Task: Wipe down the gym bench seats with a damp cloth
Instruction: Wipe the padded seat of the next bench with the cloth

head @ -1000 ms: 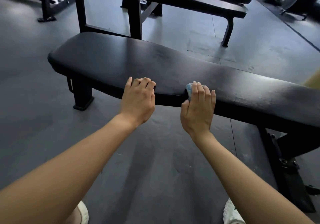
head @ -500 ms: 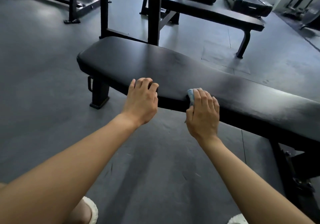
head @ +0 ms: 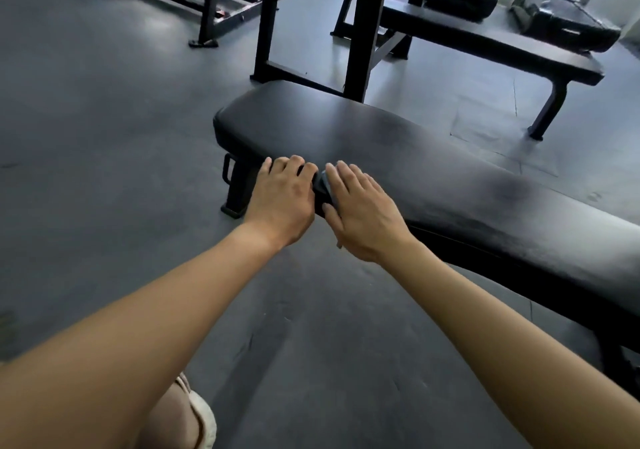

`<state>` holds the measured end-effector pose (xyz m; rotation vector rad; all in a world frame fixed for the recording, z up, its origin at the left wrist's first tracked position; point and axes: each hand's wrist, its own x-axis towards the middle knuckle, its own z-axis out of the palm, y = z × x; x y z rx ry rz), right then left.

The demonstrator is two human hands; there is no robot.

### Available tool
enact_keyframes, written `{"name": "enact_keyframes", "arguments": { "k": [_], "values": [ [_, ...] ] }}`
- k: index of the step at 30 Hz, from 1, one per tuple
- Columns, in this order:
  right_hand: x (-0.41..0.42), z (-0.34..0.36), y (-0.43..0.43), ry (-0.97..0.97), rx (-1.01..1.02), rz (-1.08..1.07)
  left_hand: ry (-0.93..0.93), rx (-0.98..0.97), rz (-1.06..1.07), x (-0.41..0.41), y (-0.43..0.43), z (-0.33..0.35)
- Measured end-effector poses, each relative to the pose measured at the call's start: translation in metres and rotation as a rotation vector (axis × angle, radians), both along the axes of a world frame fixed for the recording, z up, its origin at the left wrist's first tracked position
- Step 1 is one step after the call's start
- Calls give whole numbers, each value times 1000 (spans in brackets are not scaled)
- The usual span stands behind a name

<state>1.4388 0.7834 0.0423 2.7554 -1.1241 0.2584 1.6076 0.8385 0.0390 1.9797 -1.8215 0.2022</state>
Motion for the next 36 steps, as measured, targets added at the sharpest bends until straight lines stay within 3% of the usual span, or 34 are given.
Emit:
{"name": "enact_keyframes", "arguments": {
  "k": [4, 9, 12, 16, 20, 24, 31, 36],
  "values": [
    [-28, 0, 2, 8, -72, -12, -5, -11, -8, 3, 1, -3],
    [-91, -21, 17, -202, -259, -198, 30, 74, 58, -18, 2, -7],
    [-117, -29, 21, -190, -317, -260, 35, 113, 92, -27, 5, -8],
    [-95, -21, 26, -228, -246, -286, 19, 65, 31, -38, 8, -3],
    [-82, -17, 30, -99, -133, -142, -9, 30, -105, -65, 12, -2],
    [-117, -15, 28, -24, -157, -52, 1, 45, -105, -80, 10, -5],
    [-204, -41, 36, -59, -314, -270, -8, 12, -65, -87, 6, -13],
    [-192, -43, 43, -200, -286, -366, -18, -6, -62, -89, 5, -17]
  ]
}}
